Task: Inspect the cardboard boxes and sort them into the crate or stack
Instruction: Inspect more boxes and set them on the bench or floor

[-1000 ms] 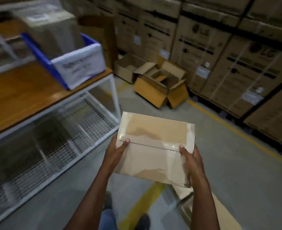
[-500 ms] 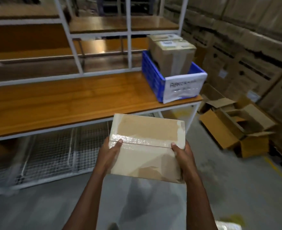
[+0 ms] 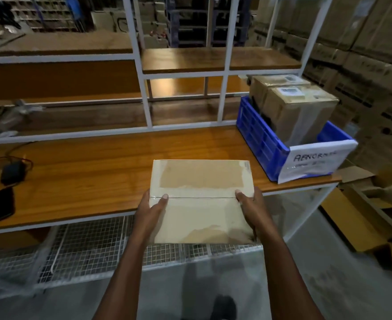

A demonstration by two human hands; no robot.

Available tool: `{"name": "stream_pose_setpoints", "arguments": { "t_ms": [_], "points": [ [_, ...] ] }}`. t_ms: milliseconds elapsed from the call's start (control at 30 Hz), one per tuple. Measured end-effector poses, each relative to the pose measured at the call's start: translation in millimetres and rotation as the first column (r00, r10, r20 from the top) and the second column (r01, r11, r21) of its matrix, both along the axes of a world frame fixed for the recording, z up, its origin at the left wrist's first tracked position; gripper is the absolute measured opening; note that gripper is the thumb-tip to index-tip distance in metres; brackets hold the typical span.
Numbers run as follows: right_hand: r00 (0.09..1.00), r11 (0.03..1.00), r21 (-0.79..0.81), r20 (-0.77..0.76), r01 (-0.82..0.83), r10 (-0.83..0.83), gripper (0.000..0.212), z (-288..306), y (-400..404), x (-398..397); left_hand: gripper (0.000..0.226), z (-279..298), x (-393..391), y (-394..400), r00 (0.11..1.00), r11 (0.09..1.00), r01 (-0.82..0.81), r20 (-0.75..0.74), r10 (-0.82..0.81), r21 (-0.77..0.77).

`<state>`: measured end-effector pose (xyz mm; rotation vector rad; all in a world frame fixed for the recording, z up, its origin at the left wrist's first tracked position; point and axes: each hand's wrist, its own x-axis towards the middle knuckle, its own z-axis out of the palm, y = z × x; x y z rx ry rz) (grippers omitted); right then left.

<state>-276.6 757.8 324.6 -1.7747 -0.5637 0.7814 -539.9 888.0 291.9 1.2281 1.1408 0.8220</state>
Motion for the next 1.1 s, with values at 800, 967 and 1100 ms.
{"name": "stream_pose_setpoints", "arguments": {
  "t_ms": [800,967,1100],
  "points": [
    [0.973,0.944,-0.244,-0.006,-0.224,0.229,0.04,-12.8,309.7,165.6,0.044,-15.0,136.2,256.7,0.964,0.981,-0.167,-0.226,0.141,-0.102],
    [0.973,0.946,-0.25,0.05,-0.208,0.227,0.046,-10.4,343.5,169.5,0.044,-1.4,147.6,286.3,0.953,0.992,-0.123,-0.283,0.108,-0.035],
    [0.955,0.924,-0.333,0.16,-0.186,0.25,0.069,-7.8,363.6,173.2,0.071,-9.0,151.0,313.3,0.924,0.994,-0.108,-0.368,0.1,-0.001]
  ]
}}
